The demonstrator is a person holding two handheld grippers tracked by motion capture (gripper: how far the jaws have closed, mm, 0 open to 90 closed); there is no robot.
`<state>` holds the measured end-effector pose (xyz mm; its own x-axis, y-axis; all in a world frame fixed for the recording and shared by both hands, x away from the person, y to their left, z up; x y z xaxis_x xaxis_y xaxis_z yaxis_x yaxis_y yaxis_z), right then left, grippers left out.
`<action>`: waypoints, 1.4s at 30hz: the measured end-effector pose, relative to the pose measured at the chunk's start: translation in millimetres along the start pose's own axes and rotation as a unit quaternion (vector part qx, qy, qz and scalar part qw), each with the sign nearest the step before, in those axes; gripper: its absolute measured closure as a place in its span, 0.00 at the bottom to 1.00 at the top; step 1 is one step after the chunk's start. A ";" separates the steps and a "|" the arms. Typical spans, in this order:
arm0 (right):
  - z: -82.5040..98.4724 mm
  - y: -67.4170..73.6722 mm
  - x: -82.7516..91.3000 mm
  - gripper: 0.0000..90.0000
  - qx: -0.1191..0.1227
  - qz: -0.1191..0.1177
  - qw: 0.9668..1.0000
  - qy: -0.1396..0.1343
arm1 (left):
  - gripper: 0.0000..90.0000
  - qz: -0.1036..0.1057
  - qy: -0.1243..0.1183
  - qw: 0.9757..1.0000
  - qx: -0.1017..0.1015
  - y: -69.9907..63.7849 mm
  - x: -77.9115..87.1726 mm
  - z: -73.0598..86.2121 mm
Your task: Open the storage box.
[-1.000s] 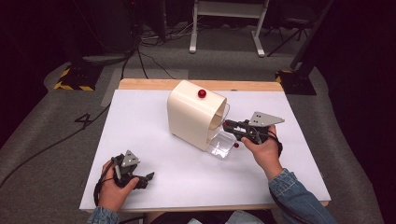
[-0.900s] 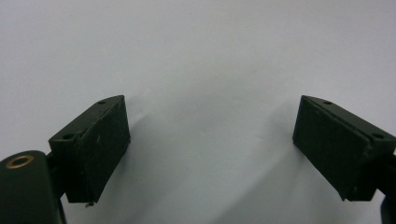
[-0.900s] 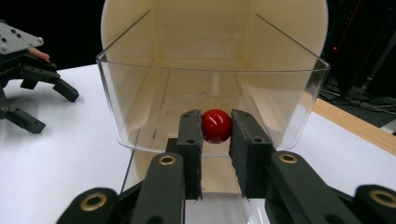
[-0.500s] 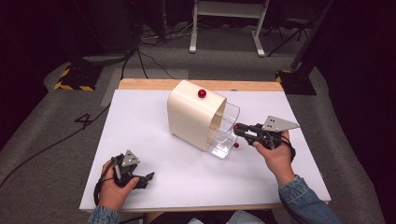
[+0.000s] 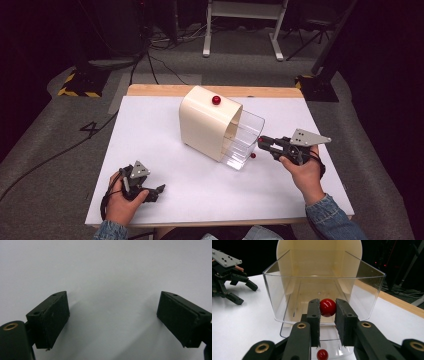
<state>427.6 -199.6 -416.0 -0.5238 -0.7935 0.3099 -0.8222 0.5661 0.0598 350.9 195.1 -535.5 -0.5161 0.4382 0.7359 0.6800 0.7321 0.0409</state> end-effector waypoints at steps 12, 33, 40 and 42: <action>7.1 -3.1 -1.4 0.78 -0.007 0.004 1.000 0.011 | 0.12 0.000 0.000 1.000 0.000 0.0 0.0 0.0; 11.3 -13.0 22.2 0.64 -0.019 0.024 1.000 0.001 | 0.12 -0.002 -0.001 1.000 0.000 -0.1 0.0 0.1; 29.2 -25.8 39.0 0.63 -0.027 0.044 0.999 0.019 | 0.12 -0.001 -0.002 1.000 0.000 -0.2 -0.1 0.1; 36.1 -29.4 43.9 0.61 -0.032 0.049 0.998 0.028 | 0.12 -0.001 -0.001 1.000 0.001 -0.2 -0.1 0.1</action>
<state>420.8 -259.2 -438.4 -0.5873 -0.7205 0.3688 -0.7501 0.6557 0.0866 350.8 195.0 -535.6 -0.5194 0.4379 0.7338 0.6781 0.7338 0.0421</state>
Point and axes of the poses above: each handheld gripper's, and its own axes: x roughly backward along the jaws, z roughly out of its underside, y roughly to its left, the point moved 7 cm from there along -x, roughly forward along the jaws, and after that the axes turned 6 degrees about -x, right-handed, at the moved point
